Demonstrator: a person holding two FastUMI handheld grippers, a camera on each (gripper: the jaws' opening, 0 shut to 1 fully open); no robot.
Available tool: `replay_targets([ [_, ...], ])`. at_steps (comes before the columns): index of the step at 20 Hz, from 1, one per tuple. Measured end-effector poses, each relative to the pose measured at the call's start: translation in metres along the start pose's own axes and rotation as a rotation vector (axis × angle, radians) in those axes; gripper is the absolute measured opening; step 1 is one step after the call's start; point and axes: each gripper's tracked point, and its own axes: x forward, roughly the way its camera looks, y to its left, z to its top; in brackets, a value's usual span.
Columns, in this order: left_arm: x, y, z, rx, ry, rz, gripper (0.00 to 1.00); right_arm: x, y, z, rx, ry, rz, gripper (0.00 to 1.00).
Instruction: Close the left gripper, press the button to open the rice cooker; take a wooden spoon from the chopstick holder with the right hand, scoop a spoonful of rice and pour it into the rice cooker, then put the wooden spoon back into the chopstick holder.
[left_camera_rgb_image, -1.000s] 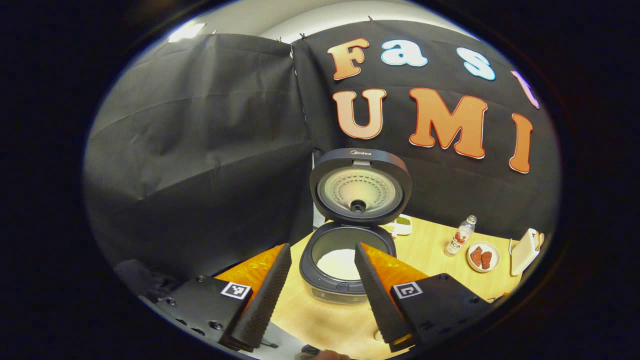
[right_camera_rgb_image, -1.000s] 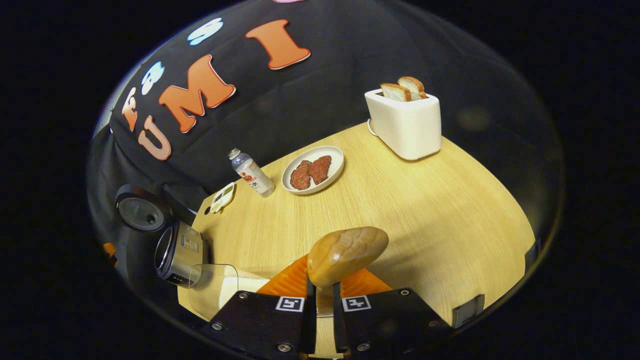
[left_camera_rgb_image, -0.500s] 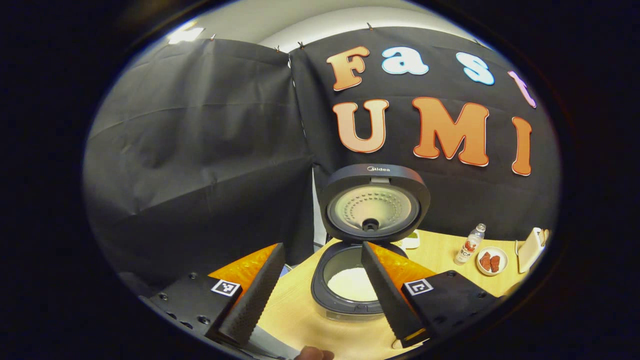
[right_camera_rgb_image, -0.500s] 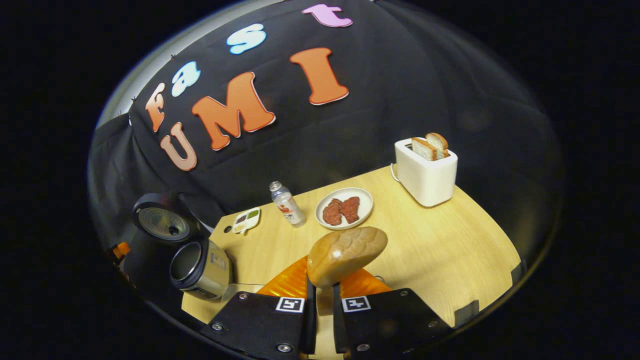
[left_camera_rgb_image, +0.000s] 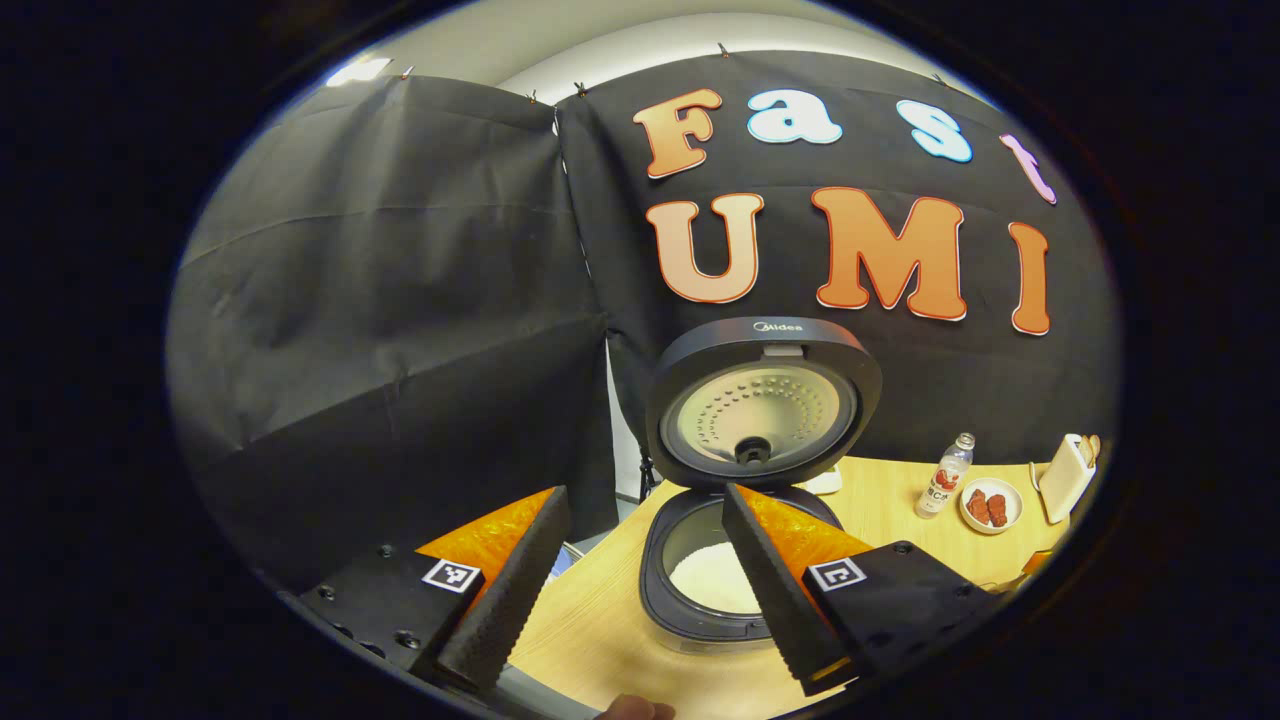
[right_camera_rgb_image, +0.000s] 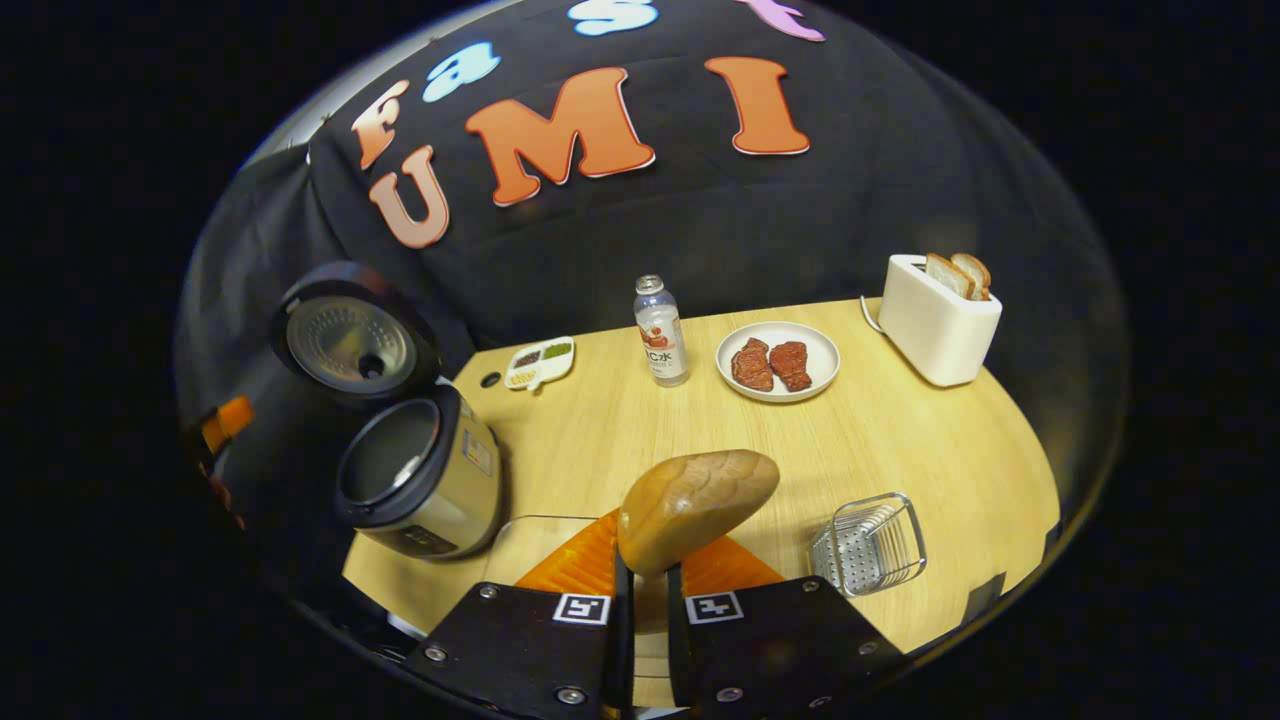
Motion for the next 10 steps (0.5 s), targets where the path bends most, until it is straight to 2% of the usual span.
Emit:
replay_targets([
  [3, 0.005, 0.013, -0.006, 0.033, 0.003, -0.005, 1.0, 0.016, -0.01, -0.001, -0.119, -0.04, -0.118, 0.13],
  [10, 0.015, 0.036, -0.027, 0.072, 0.048, -0.001, 1.0, 0.042, -0.001, -0.019, -0.3, -0.087, -0.238, 0.11],
])
